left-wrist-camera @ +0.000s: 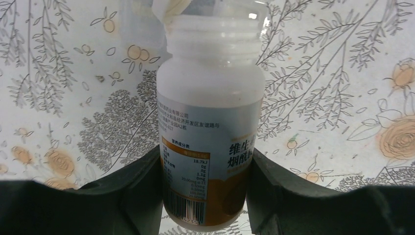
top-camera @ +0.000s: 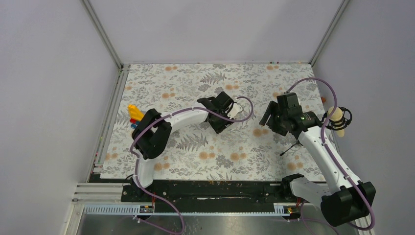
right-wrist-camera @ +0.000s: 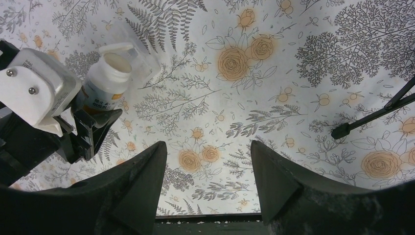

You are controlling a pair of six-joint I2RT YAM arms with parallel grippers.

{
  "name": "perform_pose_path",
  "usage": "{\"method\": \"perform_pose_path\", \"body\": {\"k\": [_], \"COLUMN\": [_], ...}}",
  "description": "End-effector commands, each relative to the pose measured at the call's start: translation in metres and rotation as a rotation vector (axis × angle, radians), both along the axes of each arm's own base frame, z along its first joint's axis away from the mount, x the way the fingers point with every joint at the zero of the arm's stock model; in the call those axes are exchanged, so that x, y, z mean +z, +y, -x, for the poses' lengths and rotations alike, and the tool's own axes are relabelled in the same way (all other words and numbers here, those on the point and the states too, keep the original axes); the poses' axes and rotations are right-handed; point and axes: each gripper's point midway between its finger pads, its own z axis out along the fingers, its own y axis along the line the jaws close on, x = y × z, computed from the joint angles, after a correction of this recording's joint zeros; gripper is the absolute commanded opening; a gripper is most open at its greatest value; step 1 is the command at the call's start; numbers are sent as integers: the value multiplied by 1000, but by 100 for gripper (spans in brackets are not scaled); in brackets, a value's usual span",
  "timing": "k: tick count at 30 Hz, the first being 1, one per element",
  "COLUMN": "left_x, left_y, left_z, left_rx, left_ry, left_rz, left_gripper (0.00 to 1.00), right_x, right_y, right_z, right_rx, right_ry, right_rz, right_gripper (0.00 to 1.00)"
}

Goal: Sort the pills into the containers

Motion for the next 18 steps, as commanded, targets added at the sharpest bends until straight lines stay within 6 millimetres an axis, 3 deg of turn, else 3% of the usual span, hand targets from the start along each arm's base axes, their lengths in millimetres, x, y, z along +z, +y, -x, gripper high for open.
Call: {"method": "perform_pose_path", "body": {"k": [1, 18], "left_x": [14, 13], "left_y": [0, -3], "left_z": [-13, 3], "left_rx": [34, -21], "left_ry": [-83, -76], "left_rz": [-82, -220], "left_gripper": [0, 0], "right_x": [4, -6], "right_y": [-2, -8], "right_z": [0, 8], "right_rx": [-15, -37], "right_ry": [-21, -18], "right_rz": [-10, -23], "right_gripper": [71, 72]}}
